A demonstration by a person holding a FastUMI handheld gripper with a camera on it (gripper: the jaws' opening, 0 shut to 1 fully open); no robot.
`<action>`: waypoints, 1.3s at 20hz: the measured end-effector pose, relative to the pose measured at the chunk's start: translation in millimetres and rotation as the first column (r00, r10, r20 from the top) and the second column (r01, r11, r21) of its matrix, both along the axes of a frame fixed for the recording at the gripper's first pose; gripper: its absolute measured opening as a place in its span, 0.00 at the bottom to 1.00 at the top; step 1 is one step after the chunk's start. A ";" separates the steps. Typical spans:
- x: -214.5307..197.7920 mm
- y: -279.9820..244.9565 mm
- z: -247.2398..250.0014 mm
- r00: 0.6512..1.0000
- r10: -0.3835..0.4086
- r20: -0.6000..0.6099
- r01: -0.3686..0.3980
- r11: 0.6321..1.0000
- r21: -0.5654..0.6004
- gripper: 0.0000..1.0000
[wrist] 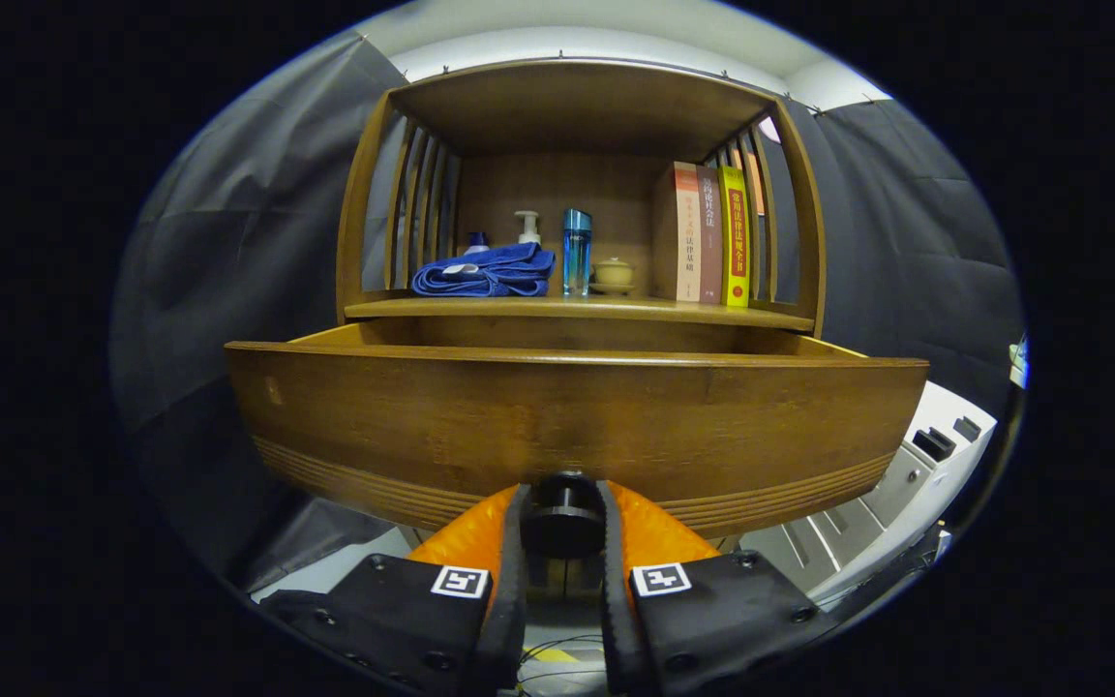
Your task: Pull open the drawer, take out the items inside it, and place them on the countertop above the cabinet.
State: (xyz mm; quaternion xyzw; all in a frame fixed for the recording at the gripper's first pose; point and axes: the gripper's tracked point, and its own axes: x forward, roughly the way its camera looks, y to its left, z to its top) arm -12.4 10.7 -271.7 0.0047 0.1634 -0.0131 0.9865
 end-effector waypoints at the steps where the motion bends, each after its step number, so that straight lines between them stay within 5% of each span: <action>1: -1.1 -0.3 -1.3 1.000 -0.001 0.002 0.001 1.000 -0.002 0.41; 11: -2.5 0.9 3.9 1.000 0.004 0.010 -0.004 0.999 -0.037 0.53; 17: -13.0 20.7 28.3 0.996 0.075 0.040 -0.073 0.996 -0.044 0.91; 18: -11.7 19.2 36.9 0.996 0.076 0.054 -0.075 0.997 -0.032 0.97; 23: 27.5 -20.8 144.8 0.972 0.021 0.233 -0.020 1.000 -0.009 0.97; 26: 73.2 -29.2 200.7 0.962 0.060 0.265 -0.046 0.997 -0.060 0.97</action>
